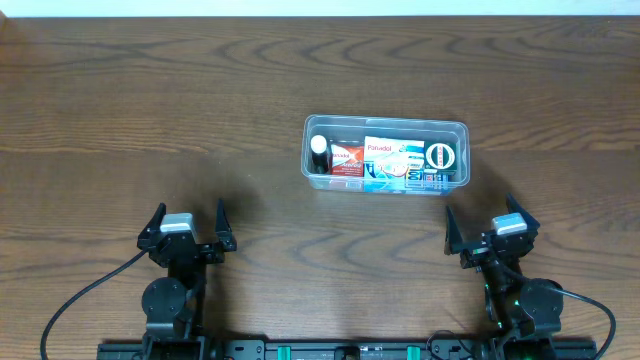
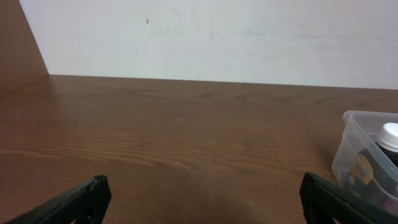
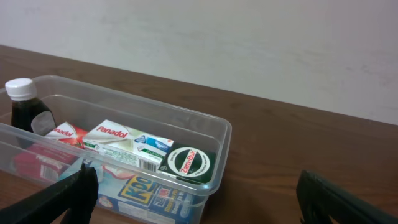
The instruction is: Pack container
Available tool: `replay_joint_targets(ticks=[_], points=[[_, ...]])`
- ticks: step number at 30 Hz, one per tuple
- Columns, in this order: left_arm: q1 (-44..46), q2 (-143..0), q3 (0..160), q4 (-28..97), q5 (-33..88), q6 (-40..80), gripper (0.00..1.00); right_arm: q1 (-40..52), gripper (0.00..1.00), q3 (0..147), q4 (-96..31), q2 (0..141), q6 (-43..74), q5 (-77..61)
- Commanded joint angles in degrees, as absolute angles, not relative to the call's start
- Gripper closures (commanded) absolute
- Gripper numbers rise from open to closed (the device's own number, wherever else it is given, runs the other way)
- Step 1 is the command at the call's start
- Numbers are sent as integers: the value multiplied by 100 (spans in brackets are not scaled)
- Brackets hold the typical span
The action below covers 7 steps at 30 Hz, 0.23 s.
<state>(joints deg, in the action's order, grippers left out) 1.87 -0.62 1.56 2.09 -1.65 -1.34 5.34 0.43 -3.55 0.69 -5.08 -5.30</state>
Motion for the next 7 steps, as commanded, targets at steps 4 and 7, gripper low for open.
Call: replay_joint_targets(ticks=[4,7], points=[[145,-23,23,401,-152,-189,2,480,1,32,-373,36,-587,-489],[145,-23,23,401,-152,-189,2,480,1,32,-373,38,-587,-489]])
